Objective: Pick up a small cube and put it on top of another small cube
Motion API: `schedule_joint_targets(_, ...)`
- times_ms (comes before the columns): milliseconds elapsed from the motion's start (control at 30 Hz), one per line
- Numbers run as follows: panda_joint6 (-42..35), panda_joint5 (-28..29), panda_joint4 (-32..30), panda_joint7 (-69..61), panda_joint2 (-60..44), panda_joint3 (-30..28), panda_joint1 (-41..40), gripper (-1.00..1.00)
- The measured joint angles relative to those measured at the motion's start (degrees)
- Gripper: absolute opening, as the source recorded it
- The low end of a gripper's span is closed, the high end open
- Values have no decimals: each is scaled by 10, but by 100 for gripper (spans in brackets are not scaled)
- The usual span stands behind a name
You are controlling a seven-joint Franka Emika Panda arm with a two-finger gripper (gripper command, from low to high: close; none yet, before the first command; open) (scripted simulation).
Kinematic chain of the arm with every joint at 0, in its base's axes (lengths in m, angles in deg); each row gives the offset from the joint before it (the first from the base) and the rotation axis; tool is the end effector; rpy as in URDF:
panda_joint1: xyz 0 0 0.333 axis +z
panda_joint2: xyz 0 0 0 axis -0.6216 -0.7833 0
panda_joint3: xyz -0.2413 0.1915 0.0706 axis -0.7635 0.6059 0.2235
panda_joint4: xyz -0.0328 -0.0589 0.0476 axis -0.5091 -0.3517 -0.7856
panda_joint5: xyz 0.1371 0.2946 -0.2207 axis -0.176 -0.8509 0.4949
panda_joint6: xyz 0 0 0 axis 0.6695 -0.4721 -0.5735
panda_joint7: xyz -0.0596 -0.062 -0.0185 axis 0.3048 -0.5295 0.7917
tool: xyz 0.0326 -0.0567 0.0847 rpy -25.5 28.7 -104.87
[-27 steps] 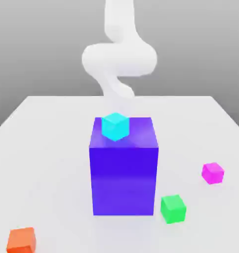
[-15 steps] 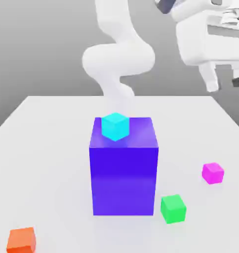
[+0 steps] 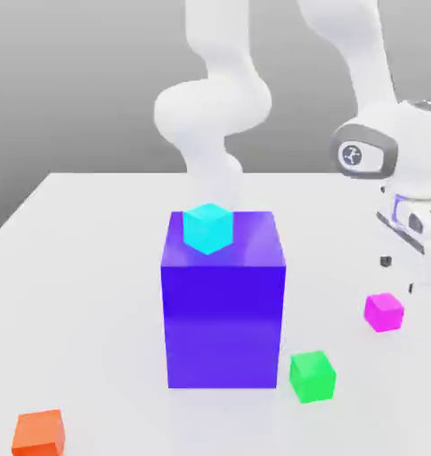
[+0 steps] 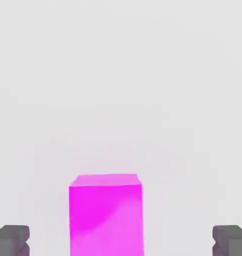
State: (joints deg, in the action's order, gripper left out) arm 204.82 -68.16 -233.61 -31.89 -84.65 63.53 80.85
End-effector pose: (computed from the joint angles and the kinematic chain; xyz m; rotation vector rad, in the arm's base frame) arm 0.2247 0.3053 0.1740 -2.7463 -1.5243 -0.0050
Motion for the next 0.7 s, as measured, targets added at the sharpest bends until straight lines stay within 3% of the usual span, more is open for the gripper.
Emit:
schedule_joint_targets(133, 66, 42, 15, 30, -82, -56, 46, 0)
schedule_joint_targets(167, 77, 45, 18, 33, -96, -65, 54, -100)
schedule_joint_targets(433, 66, 42, 15, 30, -83, -57, 48, -100)
schedule_joint_targets(600, -12, -21, -5, -17, 15, -19, 25, -100)
schedule_joint_targets(700, -48, -45, -3, -27, 49, -34, -12, -100)
